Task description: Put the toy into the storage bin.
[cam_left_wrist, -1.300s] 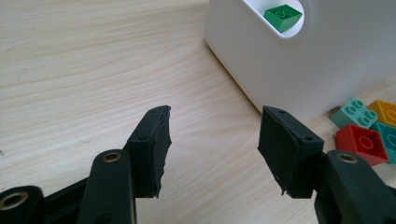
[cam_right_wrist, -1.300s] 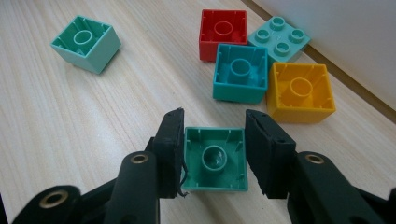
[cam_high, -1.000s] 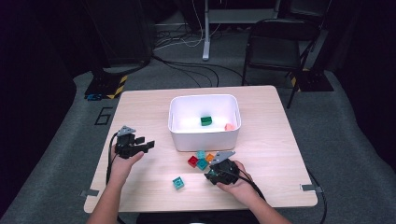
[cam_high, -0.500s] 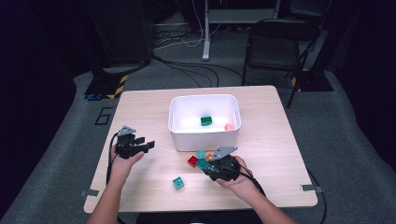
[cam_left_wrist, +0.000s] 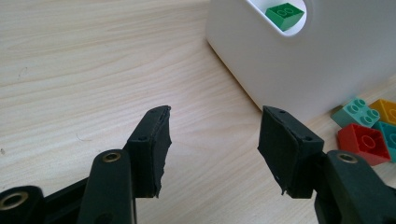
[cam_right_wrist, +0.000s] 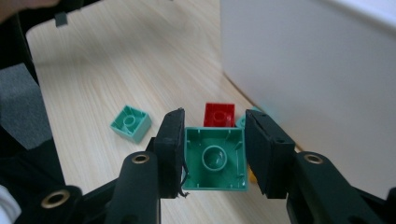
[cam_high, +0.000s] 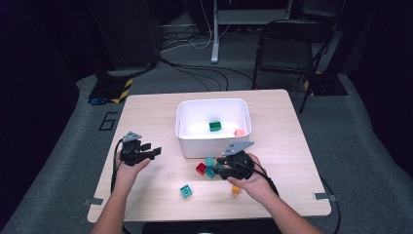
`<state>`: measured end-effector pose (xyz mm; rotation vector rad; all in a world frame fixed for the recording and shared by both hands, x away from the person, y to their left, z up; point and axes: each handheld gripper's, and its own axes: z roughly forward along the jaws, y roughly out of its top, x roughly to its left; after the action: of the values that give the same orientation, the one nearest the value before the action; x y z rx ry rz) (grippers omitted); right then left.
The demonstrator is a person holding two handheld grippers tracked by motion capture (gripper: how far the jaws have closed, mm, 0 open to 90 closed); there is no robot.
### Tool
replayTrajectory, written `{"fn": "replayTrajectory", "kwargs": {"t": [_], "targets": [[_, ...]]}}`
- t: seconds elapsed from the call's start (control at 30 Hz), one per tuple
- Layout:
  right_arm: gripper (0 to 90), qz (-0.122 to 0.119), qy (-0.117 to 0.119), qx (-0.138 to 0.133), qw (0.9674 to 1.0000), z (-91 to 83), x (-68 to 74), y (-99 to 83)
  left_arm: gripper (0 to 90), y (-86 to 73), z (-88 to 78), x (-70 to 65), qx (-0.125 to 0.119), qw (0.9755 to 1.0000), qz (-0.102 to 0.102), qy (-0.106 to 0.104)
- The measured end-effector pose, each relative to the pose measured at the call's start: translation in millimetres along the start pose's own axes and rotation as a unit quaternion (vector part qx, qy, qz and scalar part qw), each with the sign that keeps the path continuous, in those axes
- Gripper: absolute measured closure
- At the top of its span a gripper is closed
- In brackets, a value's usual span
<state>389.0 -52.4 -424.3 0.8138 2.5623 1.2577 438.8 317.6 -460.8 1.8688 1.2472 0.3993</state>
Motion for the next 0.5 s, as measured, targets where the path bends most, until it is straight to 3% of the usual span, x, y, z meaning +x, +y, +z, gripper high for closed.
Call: {"fn": "replayTrajectory", "kwargs": {"t": [0.5], "targets": [[58.6, -0.006, -0.005, -0.038, 0.9992, -34.6, -12.3, 48.5, 42.9, -0.3, 0.3, 0.5, 0.001, 1.0000, 0.000, 0.000]]}}
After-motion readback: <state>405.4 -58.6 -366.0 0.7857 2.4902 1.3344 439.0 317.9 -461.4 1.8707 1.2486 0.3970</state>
